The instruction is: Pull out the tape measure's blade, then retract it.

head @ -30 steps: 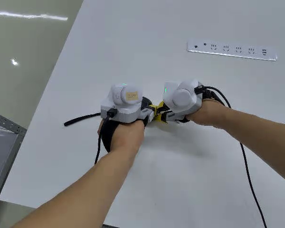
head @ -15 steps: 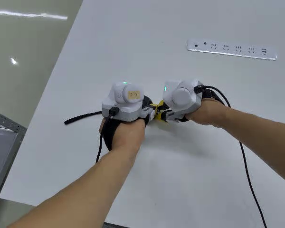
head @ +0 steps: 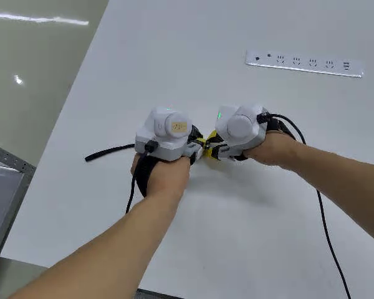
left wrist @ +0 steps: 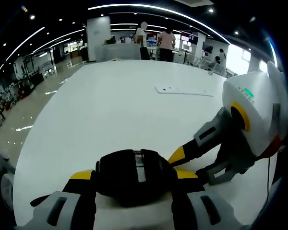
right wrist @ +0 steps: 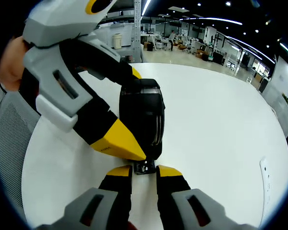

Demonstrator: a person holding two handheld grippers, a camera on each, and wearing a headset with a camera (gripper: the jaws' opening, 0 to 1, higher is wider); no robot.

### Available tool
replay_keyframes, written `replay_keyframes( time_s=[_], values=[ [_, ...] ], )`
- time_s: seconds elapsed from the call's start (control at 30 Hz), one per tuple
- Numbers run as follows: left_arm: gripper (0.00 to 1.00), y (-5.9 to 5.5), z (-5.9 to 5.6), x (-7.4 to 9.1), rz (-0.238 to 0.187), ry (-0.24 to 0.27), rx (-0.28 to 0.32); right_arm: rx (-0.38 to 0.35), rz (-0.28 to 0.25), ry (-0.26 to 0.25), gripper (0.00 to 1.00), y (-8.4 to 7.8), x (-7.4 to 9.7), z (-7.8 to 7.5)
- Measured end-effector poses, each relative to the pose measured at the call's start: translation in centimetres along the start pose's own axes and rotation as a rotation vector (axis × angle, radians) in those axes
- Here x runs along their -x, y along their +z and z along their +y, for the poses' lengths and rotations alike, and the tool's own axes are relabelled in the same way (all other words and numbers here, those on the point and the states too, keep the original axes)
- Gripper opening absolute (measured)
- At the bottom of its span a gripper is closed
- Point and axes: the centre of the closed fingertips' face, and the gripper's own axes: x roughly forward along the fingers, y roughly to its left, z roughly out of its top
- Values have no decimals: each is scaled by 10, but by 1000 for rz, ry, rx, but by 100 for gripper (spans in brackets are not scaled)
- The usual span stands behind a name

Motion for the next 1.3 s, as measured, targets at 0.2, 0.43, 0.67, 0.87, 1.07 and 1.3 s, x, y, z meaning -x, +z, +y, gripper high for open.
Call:
replay_keyframes(
  time_s=[0.2,0.43,0.67,0.87,1.07,1.3],
  values=[
    [64,-3,-2,2,13,-6,4,-32,-11,-35,21,0,4,-2],
    [66,-3,0,7,13,-10,-3,-80,-25,-67,24,1,13,-2],
    [71,-3,6,11,12,-21,-2,-134,-40,-117,26,5,23,-1],
    [71,-6,8,15,15,-31,-10,-192,-53,-149,28,5,30,2],
    [73,-11,8,21,16,-52,-20,-254,-78,-199,32,7,40,3],
    [74,-14,8,32,10,-77,-36,-309,-79,-240,35,3,56,9]
  ],
)
